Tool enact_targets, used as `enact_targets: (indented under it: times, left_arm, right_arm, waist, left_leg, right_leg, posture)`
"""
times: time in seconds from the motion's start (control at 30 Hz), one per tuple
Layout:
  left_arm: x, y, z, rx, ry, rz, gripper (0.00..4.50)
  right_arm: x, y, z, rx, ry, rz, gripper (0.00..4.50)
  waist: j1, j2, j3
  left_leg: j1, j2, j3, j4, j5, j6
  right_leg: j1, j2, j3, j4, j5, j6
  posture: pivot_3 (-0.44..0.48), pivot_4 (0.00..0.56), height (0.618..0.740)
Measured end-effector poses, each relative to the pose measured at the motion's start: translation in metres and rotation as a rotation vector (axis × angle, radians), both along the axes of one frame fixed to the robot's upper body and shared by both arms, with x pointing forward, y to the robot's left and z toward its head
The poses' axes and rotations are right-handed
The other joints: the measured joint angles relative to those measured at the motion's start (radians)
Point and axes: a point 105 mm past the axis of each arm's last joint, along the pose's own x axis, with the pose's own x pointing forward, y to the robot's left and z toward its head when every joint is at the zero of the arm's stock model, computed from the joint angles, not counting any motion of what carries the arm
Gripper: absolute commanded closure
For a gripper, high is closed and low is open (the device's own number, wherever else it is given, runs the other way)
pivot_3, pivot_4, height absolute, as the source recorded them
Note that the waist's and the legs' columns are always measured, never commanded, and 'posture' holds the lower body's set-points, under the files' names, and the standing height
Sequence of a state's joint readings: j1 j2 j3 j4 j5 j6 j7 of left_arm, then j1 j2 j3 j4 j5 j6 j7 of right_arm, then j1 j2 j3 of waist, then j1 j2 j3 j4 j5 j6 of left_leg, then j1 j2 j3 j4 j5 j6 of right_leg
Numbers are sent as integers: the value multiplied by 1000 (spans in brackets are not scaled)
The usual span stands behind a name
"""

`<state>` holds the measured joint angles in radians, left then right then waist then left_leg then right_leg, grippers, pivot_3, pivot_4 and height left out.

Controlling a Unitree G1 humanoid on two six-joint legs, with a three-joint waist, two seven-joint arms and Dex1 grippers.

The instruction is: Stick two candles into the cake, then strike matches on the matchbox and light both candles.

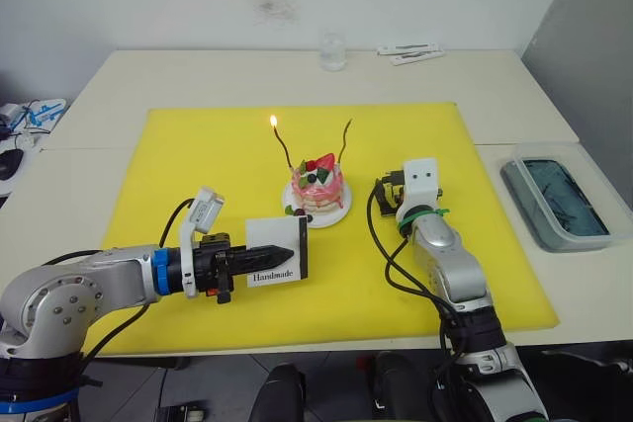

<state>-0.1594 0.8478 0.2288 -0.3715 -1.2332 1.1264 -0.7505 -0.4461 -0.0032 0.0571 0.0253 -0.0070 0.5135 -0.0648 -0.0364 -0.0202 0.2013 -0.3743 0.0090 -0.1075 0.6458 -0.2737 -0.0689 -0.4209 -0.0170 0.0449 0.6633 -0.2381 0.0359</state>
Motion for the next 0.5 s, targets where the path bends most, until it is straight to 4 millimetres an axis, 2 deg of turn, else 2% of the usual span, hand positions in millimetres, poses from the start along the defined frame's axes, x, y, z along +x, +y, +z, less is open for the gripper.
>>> enact_targets:
  times: [0.3,0.5]
  left_arm:
    - [0,0,0,-1,0,0,4500]
    - [0,0,0,0,1,3,4500]
  right_arm:
    - [-1,2,-1,19,10,3,4469]
    - [-3,5,0,20,12,10,4469]
  waist:
    - [0,0,0]
    - [0,0,0]
  left_leg:
    - [0,0,0,0,0,0]
    - [0,0,0,0,0,0]
  right_leg:
    - [0,0,0,0,0,0]
    - [0,0,0,0,0,0]
  posture:
    - [0,150,740]
    - [0,150,740]
